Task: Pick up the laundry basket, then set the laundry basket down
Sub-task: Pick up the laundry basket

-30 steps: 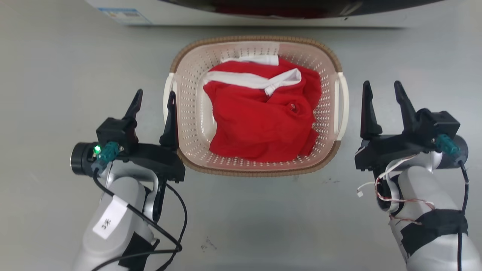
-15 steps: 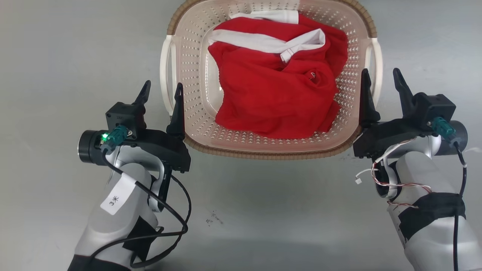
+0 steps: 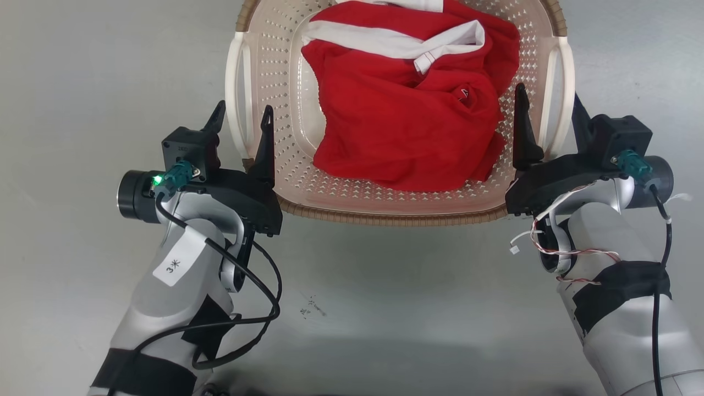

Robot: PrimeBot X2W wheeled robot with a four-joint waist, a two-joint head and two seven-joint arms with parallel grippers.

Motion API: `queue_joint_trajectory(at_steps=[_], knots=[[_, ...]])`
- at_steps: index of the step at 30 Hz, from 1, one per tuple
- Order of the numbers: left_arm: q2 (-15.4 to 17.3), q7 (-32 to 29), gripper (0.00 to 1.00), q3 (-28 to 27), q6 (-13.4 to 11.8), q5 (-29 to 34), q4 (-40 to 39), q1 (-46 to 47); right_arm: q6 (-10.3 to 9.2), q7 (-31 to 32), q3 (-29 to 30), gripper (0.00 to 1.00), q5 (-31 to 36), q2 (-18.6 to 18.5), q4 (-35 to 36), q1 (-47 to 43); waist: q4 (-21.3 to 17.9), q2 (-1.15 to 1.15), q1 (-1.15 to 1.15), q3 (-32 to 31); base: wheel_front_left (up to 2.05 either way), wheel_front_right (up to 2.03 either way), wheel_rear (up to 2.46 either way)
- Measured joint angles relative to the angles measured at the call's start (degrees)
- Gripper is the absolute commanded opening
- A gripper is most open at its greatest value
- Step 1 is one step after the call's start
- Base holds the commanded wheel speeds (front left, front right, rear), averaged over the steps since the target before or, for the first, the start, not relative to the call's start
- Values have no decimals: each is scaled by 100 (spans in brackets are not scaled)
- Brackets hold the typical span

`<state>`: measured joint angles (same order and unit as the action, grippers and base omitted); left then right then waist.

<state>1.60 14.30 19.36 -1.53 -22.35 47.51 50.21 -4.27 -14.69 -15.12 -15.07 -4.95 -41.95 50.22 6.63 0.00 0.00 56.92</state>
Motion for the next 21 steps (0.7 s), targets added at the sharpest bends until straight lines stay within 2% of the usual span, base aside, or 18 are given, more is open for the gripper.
queue_joint_trajectory(at_steps=[12, 15, 16, 17, 19, 20, 21], knots=[[-1, 1, 100, 234, -51, -335, 377, 225, 0, -9, -78, 100, -1, 13, -316, 202, -12, -1, -1, 92, 0, 0, 0], [-1, 1, 100, 313, -51, -427, 457, 244, 1, -11, -99, 83, -2, 13, -356, 215, -12, -1, -1, 96, 0, 0, 0], [-2, 1, 95, 334, -51, -477, 487, 245, 0, -11, -108, 70, -2, 14, -372, 220, -13, -1, -1, 97, 0, 0, 0], [-2, 2, 88, 347, -51, -500, 519, 246, 1, -11, -119, 49, -2, 14, -393, 227, -14, -1, -1, 97, 0, 0, 0], [-1, 2, 68, 378, -51, -543, 567, 250, 1, -12, -140, 40, -3, 15, -445, 246, -20, -1, -1, 97, 0, 0, 0], [-1, 2, 51, 396, -51, -549, 586, 257, 0, -22, -154, 33, -3, 15, -465, 258, -24, -1, -1, 97, 0, 0, 0], [-1, 2, 42, 420, -51, -572, 599, 270, 4, -27, -170, 24, -3, 22, -482, 275, -28, -1, -1, 97, 0, 0, 0]])
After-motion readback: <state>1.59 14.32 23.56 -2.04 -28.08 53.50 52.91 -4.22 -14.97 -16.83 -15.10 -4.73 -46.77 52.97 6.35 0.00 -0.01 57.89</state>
